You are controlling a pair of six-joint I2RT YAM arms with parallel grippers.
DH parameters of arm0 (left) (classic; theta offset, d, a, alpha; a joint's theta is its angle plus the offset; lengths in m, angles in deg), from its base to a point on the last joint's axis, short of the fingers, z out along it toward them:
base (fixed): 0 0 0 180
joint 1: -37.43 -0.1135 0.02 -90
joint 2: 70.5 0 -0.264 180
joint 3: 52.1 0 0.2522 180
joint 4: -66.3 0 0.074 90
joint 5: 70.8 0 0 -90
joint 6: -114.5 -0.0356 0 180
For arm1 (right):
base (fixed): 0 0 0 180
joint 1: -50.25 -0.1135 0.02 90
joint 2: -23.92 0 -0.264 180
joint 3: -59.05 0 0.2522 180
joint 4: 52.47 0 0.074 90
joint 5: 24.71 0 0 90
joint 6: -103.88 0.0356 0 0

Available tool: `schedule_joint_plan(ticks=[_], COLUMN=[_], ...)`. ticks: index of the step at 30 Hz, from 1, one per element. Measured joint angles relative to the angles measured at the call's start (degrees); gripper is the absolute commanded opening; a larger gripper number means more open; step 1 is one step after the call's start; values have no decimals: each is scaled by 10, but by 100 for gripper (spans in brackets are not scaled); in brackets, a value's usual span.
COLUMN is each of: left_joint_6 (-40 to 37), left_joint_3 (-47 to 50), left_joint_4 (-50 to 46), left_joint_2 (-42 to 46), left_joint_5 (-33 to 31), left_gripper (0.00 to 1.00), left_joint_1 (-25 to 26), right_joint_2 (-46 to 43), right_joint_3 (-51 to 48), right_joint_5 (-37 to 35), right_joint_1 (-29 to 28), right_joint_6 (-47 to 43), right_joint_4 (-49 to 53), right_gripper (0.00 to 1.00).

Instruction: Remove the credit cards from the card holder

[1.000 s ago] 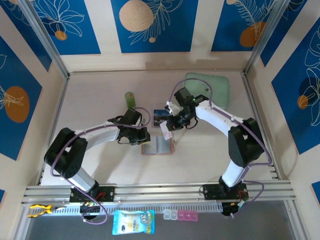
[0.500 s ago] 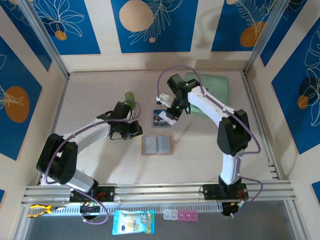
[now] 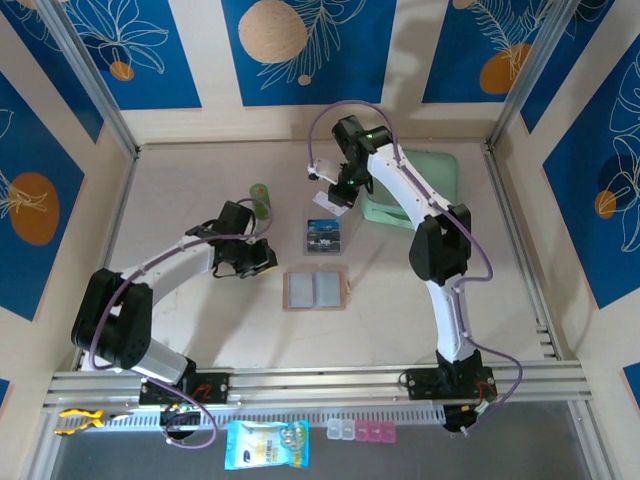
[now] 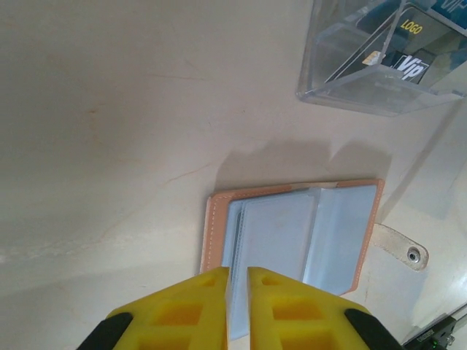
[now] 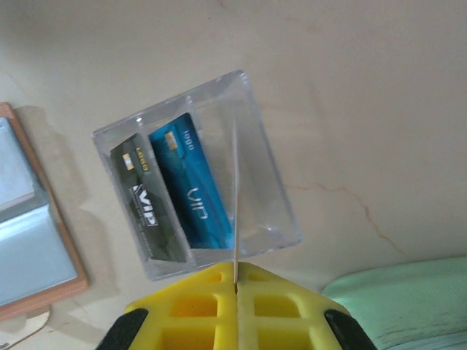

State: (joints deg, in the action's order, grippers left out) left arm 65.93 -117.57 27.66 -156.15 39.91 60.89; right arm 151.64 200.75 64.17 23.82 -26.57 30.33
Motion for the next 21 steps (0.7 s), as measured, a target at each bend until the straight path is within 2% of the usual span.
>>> schedule_joint_plan(ticks=[9, 11, 15, 21], left_joint_6=[0, 0, 0, 0], left_joint_3=[-2, -2, -2, -2], left_joint_4=[-4, -7, -12, -12], left_joint_2=[0, 0, 0, -2], left_joint_5=[0, 0, 0, 1], left_gripper=[15, 15, 15, 15], left_joint_1=[-10, -10, -12, -12], right_joint_2=[60, 68, 83, 85], right_joint_3=[63, 63, 63, 63], right_joint_5=[3, 5, 4, 2], right_joint_1=[3, 3, 3, 3], right_joint_6=[-30, -36, -44, -45], right_joint_4=[20, 22, 22, 13], right_gripper=[0, 4, 17, 21])
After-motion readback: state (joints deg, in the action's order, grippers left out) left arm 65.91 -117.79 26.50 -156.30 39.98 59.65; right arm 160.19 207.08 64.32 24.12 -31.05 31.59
